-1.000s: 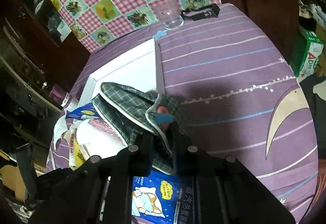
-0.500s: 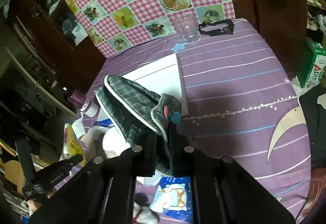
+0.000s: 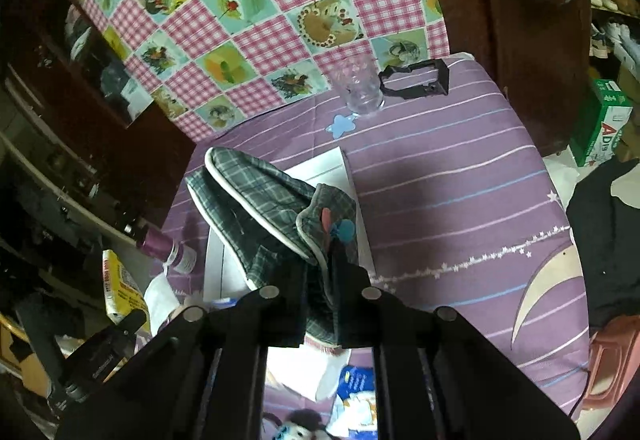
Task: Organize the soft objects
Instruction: 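Carry the yellow packet with the left tool while the right tool carries the plaid cloth into the box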
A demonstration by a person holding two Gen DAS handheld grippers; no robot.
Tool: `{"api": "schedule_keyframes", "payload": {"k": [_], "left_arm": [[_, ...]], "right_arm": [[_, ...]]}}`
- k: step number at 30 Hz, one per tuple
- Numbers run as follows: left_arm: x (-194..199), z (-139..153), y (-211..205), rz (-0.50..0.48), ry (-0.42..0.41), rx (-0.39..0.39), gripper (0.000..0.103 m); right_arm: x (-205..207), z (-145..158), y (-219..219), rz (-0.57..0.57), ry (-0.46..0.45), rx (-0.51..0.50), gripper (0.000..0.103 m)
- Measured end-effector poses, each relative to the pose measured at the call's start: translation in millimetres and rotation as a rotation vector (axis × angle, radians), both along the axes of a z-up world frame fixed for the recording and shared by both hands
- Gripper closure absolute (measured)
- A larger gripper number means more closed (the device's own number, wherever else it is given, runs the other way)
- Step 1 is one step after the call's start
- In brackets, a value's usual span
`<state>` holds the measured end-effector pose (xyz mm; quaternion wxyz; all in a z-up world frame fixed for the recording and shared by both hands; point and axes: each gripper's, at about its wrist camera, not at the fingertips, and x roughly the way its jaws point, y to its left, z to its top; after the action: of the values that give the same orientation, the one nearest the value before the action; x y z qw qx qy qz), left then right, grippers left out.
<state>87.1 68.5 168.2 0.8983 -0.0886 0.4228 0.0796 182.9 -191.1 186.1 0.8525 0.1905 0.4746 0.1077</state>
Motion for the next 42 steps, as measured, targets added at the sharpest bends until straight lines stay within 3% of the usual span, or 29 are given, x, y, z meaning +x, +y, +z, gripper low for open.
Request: {"api": "schedule_keyframes", "payload": {"k": [7, 12, 20, 24, 28, 30, 31, 32, 33, 36, 42], "left_arm": [[47, -17, -3, -0.014, 0.009, -0.004, 0.082], [74, -44, -8, 0.023, 0.043, 0.126, 0.082], [105, -104, -6, -0.002, 0.127, 0.150, 0.082], [112, -128, -12, -0.042, 0.165, 0.195, 0.082], [115, -135, -20, -0.063, 0.171, 0.226, 0.082], [114, -138, -26, -0.108, 0.175, 0.209, 0.082], [116, -142, -27, -0.137, 0.196, 0.163, 0.082], [118, -147, -26, -0.163, 0.220, 0.097, 0.082], [119, -150, -26, -0.165, 0.216, 0.080, 0.081], [116, -152, -27, -0.158, 0.208, 0.135, 0.081], [116, -158, -24, -0.167, 0.208, 0.095, 0.077]], "right_arm": [[26, -21, 13, -0.035, 0.023, 0.077, 0.092], [41, -34, 33, -0.018, 0.016, 0.052, 0.092], [55, -77, 70, 0.026, 0.050, -0.126, 0.092], [60, -100, 85, -0.003, 0.054, -0.300, 0.092], [63, -110, 95, 0.034, 0.067, -0.325, 0.093], [62, -108, 101, 0.037, 0.050, -0.368, 0.093], [61, -108, 103, 0.041, 0.049, -0.375, 0.093], [62, -110, 103, 0.051, 0.057, -0.363, 0.093], [65, -115, 103, 0.074, 0.091, -0.324, 0.093], [72, -127, 98, 0.096, 0.148, -0.250, 0.093], [74, -130, 89, 0.128, 0.162, -0.185, 0.092]]}}
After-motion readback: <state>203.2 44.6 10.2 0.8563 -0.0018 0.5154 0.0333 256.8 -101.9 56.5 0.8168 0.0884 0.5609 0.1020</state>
